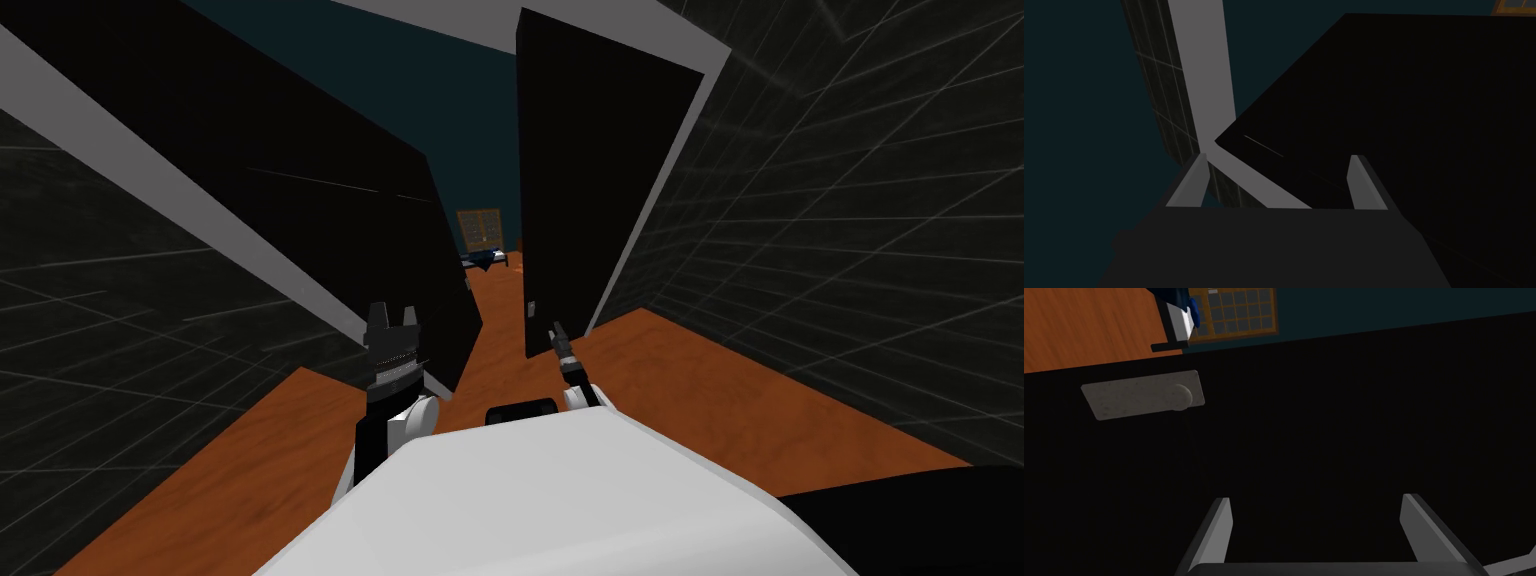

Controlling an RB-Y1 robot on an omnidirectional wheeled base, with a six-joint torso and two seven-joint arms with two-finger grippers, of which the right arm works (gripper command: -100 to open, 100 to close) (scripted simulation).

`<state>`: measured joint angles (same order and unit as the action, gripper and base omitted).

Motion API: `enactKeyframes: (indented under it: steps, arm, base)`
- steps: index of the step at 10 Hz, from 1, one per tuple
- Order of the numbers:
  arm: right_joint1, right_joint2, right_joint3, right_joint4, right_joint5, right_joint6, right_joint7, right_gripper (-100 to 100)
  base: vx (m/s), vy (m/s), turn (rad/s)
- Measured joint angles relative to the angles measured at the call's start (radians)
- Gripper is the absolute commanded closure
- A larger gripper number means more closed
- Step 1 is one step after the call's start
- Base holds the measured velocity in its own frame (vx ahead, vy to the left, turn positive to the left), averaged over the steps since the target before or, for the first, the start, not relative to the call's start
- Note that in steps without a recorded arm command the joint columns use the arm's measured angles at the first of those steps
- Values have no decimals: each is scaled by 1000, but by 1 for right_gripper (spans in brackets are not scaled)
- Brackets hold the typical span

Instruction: Push the door open

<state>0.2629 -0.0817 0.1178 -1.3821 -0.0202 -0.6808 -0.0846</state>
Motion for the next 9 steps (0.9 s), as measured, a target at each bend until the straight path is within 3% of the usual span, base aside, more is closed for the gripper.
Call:
enactKeyframes:
  steps: [9]
  arm:
    - [-65, 6, 36, 219, 19, -30, 16, -100]
  base:
    - [64, -58, 50]
